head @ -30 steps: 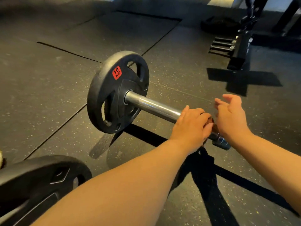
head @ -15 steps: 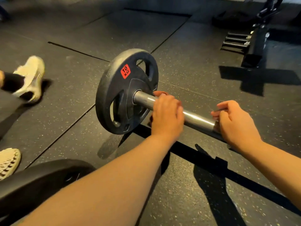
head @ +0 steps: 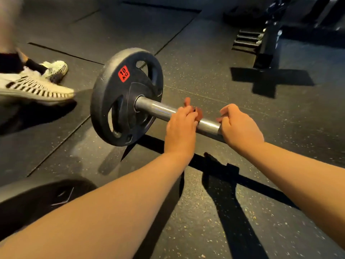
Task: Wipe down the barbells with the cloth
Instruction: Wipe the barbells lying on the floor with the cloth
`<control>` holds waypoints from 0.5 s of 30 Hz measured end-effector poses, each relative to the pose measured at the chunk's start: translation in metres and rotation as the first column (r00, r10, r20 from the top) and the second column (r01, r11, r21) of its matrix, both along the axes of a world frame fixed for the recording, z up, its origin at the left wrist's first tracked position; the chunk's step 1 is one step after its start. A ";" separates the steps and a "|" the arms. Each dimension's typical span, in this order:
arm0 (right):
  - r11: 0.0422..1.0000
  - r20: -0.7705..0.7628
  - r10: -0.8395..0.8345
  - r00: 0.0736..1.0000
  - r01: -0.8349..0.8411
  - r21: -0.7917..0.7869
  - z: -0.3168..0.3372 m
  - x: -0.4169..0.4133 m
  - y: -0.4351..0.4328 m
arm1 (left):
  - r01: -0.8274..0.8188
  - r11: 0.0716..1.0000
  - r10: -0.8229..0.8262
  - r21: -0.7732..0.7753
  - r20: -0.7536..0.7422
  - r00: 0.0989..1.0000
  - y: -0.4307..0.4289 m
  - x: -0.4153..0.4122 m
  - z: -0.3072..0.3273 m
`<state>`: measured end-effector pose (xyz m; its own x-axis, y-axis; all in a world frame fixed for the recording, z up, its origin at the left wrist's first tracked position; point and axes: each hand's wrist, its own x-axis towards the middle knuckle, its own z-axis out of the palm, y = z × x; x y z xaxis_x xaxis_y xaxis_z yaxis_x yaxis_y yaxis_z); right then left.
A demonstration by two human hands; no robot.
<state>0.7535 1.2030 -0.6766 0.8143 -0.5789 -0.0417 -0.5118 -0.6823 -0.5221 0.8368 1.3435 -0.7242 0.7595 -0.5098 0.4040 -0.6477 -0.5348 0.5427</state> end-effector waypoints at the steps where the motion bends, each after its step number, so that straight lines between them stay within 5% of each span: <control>1: 1.000 -0.006 0.003 1.000 -0.003 0.012 0.002 -0.001 0.000 | 0.071 0.997 -0.071 0.025 0.011 0.997 -0.006 -0.018 0.003; 5: 0.982 0.118 0.057 0.991 -0.076 0.171 0.015 -0.026 0.005 | 0.180 0.983 -0.178 0.022 -0.074 0.981 -0.018 -0.059 0.016; 10: 0.947 0.257 -0.044 0.966 -0.042 0.318 0.011 -0.097 0.024 | 0.101 0.993 -0.118 -0.063 -0.642 0.757 -0.014 -0.083 0.034; 12: 0.810 0.131 -0.215 0.968 0.101 0.578 0.010 -0.120 0.028 | 0.062 0.988 -0.153 -0.141 -0.836 0.527 -0.014 -0.100 0.041; 15: 0.419 -0.129 -0.326 0.936 0.266 0.868 0.010 -0.140 0.022 | 0.097 0.966 -0.256 -0.238 -0.918 0.304 -0.020 -0.129 0.053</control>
<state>0.6133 1.2253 -0.6665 0.6183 -0.4728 -0.6279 -0.5409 0.3237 -0.7763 0.7083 1.3231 -0.6715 0.5645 -0.6939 -0.4470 0.2658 -0.3599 0.8943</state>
